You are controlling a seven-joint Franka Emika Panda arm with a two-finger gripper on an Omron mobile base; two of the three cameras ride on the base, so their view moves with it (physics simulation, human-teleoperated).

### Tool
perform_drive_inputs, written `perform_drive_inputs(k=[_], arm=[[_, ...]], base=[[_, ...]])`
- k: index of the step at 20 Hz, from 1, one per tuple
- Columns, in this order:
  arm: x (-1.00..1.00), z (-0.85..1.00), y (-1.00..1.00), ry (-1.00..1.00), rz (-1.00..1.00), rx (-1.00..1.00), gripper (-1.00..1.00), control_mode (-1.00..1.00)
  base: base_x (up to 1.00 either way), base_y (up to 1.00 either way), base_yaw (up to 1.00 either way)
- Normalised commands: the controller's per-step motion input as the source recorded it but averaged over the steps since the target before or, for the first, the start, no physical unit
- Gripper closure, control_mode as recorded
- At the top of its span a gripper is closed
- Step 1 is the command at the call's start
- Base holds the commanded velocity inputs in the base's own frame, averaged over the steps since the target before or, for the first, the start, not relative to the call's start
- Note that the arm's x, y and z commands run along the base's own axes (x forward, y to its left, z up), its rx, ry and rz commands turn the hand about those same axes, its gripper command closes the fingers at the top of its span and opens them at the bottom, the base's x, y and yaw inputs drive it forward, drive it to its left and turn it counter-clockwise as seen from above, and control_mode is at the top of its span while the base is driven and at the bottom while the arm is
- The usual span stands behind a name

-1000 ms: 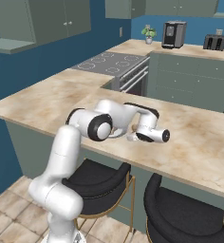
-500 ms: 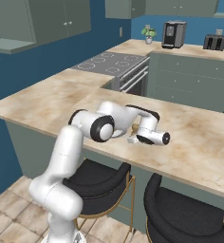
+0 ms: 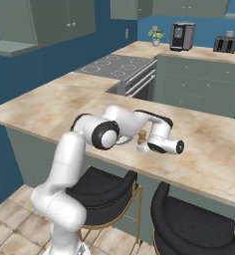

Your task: Retrieve the shaker from the cabinet and place it next the steak on a plate on the dining table.

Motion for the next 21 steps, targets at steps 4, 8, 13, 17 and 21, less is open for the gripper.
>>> perform_drive_inputs(k=[4,8,13,17,21], arm=[[-0.7,0.93,-0.01,-0.01,0.02,-0.03,-1.0,-1.0],[-0.8,1.0,0.03,-0.07,0.05,-0.13,-1.0,-1.0],[-0.99,1.0,0.07,-0.02,0.08,-0.17,-1.0,-1.0],[-1.0,1.0,0.32,-0.15,0.12,-0.21,-1.0,-1.0],[-0.97,1.0,0.41,-0.31,0.15,-0.25,-1.0,-1.0]], base=[[0.0,0.0,0.0],[0.0,0.0,0.0],[0.0,0.0,0.0],[0.0,0.0,0.0],[0.0,0.0,0.0]])
